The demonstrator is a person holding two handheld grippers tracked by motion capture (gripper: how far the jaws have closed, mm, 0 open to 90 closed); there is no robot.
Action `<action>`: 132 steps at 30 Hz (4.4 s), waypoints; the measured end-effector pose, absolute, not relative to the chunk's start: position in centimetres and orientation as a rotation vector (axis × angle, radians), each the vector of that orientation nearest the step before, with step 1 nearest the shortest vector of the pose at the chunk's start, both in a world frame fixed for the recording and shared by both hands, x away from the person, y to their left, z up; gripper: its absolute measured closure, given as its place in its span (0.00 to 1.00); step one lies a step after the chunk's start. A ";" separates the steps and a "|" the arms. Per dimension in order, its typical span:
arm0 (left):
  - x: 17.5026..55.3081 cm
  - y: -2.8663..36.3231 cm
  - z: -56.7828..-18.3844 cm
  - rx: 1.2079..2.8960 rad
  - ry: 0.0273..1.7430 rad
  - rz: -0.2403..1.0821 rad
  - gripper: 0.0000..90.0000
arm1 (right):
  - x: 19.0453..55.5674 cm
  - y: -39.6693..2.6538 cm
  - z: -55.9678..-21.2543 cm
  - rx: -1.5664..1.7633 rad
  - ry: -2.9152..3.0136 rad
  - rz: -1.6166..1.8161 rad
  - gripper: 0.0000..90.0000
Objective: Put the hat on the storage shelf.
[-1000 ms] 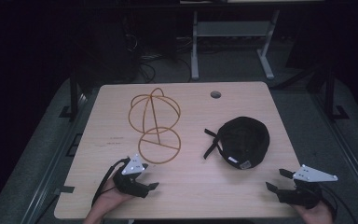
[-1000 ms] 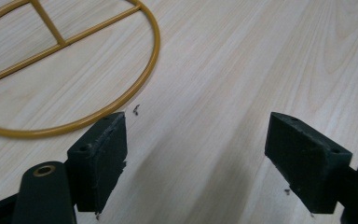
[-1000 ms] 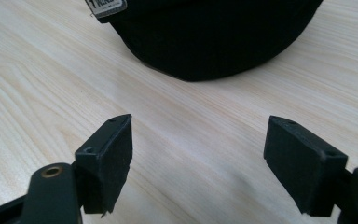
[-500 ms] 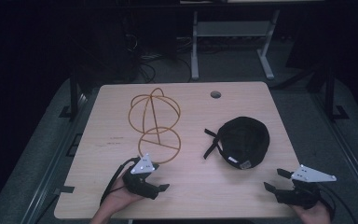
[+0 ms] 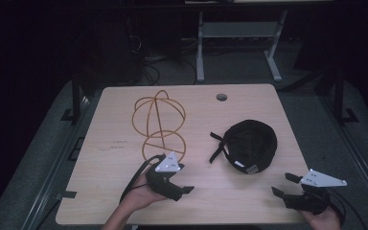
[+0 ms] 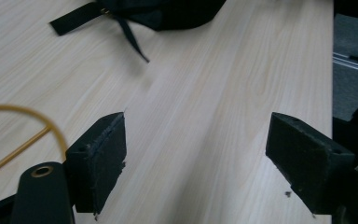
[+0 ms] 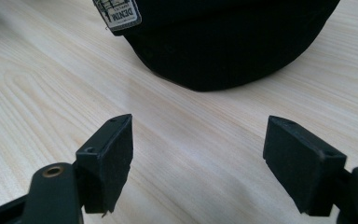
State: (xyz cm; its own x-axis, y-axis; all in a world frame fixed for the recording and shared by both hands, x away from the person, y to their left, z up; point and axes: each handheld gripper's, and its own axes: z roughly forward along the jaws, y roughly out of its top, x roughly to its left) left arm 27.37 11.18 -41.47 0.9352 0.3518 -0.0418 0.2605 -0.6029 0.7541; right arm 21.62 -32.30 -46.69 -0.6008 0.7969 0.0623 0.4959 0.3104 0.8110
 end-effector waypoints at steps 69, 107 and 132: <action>33.8 -6.2 -42.6 2.495 0.069 0.054 0.56 | 21.6 -32.1 -46.5 1.160 2.218 1.278 0.23; 34.0 -2.1 -36.0 2.208 0.129 -0.013 0.89 | 21.9 -31.2 -45.3 1.107 2.152 1.445 0.28; 32.6 2.7 -31.1 2.045 0.091 -0.119 0.90 | 24.1 -26.2 -41.2 0.913 2.092 1.556 0.27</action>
